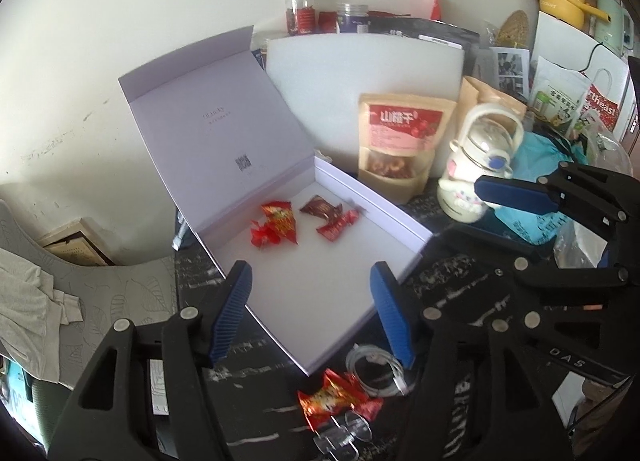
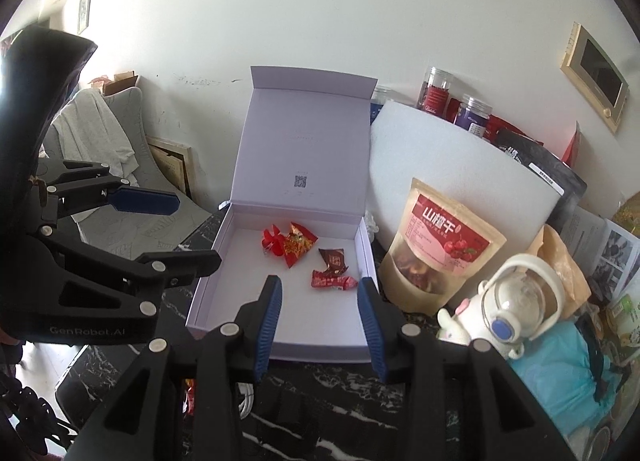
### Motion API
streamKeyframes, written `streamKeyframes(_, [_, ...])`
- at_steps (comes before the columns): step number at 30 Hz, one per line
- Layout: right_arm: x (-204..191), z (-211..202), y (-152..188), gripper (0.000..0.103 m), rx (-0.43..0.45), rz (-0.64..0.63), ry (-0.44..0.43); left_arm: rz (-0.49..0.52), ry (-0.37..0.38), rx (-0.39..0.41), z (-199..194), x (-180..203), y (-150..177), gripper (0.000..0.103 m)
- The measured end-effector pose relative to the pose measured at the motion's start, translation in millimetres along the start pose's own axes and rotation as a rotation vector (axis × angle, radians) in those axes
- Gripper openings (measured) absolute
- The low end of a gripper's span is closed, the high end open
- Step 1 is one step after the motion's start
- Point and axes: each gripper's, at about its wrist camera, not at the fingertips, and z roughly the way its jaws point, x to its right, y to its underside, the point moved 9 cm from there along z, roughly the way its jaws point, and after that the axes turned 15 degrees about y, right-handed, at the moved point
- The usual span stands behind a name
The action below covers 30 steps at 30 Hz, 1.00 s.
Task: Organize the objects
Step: 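Withdraw both tools from the box back toward the items on the table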
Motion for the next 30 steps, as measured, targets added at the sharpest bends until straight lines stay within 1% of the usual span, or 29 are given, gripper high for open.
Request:
streamKeyframes(2, [-4.2, -4.5, 7.8, 0.039, -0.009, -0.007, -0.003, 0.004, 0.012, -0.009, -1.3, 6.0, 9.4, 0.060])
streamKeyframes(7, [-14.2, -14.5, 26.0, 0.039, -0.021, -0.014, -0.009, 0.020, 0.009, -0.017, -8.2, 17.9, 29.3, 0.061])
streamKeyframes(10, [-19.4, -19.8, 35.7, 0.039, -0.027, -0.014, -0.010, 0.034, -0.010, -0.017, -12.4, 23.0, 40.7, 0.061])
streamKeyframes(12, [-22.7, -22.8, 43.1, 0.039, -0.033, -0.013, -0.013, 0.035, -0.010, -0.021, -13.8, 25.9, 48.2, 0.061])
streamKeyframes(15, [-28.3, -26.5, 56.4, 0.039, -0.048, -0.014, -0.018, 0.018, 0.007, -0.029, -13.7, 29.0, 61.1, 0.062])
streamKeyframes(21, [-35.7, -33.2, 80.1, 0.039, -0.069, -0.022, -0.020, -0.008, 0.017, -0.047, -11.5, 33.4, 87.6, 0.062])
streamKeyframes(30, [-49.9, -36.7, 109.7, 0.039, -0.095, -0.025, -0.040, -0.045, 0.015, -0.079, -6.9, 36.3, 126.4, 0.062])
